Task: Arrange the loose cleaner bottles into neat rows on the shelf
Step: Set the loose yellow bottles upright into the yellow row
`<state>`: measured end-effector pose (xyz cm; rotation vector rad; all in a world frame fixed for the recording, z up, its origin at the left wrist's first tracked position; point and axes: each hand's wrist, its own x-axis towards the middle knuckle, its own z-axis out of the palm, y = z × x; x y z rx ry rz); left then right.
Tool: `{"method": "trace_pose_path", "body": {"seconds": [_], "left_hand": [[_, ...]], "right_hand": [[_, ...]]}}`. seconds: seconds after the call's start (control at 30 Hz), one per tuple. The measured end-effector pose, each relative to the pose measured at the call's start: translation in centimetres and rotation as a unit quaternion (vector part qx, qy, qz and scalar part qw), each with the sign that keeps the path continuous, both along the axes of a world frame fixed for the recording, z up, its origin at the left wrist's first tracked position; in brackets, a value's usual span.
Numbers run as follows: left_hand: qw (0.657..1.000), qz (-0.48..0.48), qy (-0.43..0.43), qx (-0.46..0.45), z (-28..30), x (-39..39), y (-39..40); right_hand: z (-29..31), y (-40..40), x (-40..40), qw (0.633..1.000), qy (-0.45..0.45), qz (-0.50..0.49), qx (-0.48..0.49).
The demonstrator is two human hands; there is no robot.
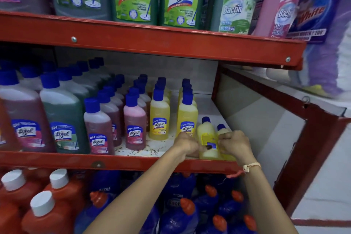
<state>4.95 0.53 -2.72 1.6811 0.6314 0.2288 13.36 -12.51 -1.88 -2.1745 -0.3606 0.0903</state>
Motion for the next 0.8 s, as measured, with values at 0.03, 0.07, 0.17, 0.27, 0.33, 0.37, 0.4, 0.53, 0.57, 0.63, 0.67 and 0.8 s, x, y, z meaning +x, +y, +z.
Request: {"method": "trace_pose_path", "body": {"seconds": [0.03,0.07,0.17,0.27,0.33,0.37,0.4,0.53,0.57,0.63,0.67,0.8], "left_hand": [[1.000,0.006,-0.014,-0.011,0.0,-0.2,-0.2],[0.999,0.011,-0.034,-0.015,0.1,-0.4,-0.4],[0.995,0.021,-0.093,0.042,0.2,-1.2,-0.7],[0.988,0.010,-0.119,0.098,0.2,-2.7,-0.3],[0.985,0.007,-0.128,0.115,-0.1,-3.7,0.4],[0.984,0.014,-0.134,0.120,-0.3,-4.3,0.8],[0.982,0.023,-0.140,0.126,-0.4,-4.9,1.2],[0.976,0.053,-0.170,0.128,-0.6,-7.4,2.8],[0.974,0.059,-0.177,0.126,-0.6,-7.9,3.3],[0.971,0.073,-0.189,0.124,-0.7,-8.8,4.2],[0.970,0.082,-0.195,0.123,-0.8,-9.0,4.5],[0.963,0.112,-0.212,0.124,-1.2,-9.8,5.1]], "right_hand": [[0.0,-0.2,0.0,0.998,0.028,0.001,0.051],[0.1,-0.5,-0.2,0.994,0.053,0.009,0.095],[0.6,-1.3,-1.0,0.970,0.131,0.080,0.189],[0.7,-1.6,-1.9,0.953,0.152,0.135,0.224],[0.2,-1.2,-2.5,0.950,0.143,0.143,0.237],[0.0,-0.8,-2.9,0.949,0.134,0.149,0.244],[-0.2,-0.3,-3.3,0.947,0.127,0.156,0.249],[-0.6,2.4,-4.9,0.942,0.111,0.177,0.263],[-0.7,3.2,-5.2,0.941,0.107,0.180,0.265],[-1.0,4.6,-5.5,0.947,0.087,0.177,0.254],[-1.2,5.3,-5.7,0.950,0.076,0.176,0.248],[-1.7,6.8,-6.1,0.957,0.044,0.177,0.227]]}}
